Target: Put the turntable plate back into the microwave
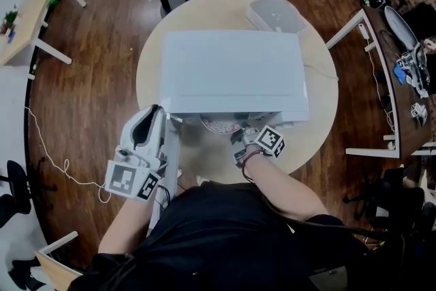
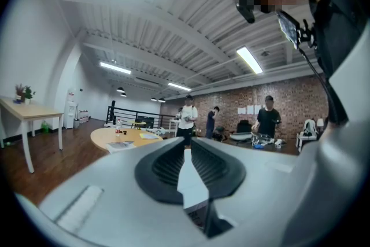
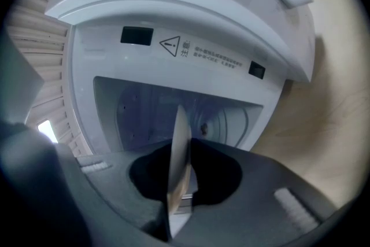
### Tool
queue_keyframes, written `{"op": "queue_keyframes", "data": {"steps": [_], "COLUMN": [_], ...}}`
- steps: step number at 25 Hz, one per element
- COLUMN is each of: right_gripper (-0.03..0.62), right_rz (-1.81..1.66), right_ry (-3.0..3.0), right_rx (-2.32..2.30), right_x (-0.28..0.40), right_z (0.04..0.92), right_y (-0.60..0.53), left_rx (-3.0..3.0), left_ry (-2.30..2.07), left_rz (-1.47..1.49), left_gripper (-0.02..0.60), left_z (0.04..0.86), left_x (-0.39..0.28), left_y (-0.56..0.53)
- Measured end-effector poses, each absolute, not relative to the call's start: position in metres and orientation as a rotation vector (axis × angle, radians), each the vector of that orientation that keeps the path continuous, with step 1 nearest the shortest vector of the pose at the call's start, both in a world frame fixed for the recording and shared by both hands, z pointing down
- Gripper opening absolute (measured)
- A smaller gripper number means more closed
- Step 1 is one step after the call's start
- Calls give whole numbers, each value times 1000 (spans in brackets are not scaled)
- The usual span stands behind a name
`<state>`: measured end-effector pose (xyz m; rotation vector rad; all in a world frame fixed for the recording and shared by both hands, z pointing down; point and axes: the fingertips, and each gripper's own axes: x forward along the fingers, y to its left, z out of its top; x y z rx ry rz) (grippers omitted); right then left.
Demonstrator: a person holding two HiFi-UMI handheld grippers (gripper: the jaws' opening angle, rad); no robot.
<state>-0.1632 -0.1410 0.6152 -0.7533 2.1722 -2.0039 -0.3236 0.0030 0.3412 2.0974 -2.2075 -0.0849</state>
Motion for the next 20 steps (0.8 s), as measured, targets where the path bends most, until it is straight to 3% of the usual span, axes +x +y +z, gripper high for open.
{"op": "queue_keyframes", "data": {"steps": [20], "right_gripper": [37], "right_rz": [-1999], "right_ry": [2182], "right_rx": [-779], "right_x": [-177], "right_z": [622], "right_y": [-156], "left_rx": [2097], "left_ry": [-2232], "left_rz": [-22], "left_gripper": [35], "left_z": [335], "left_x": [-323], "left_y": [-13]}}
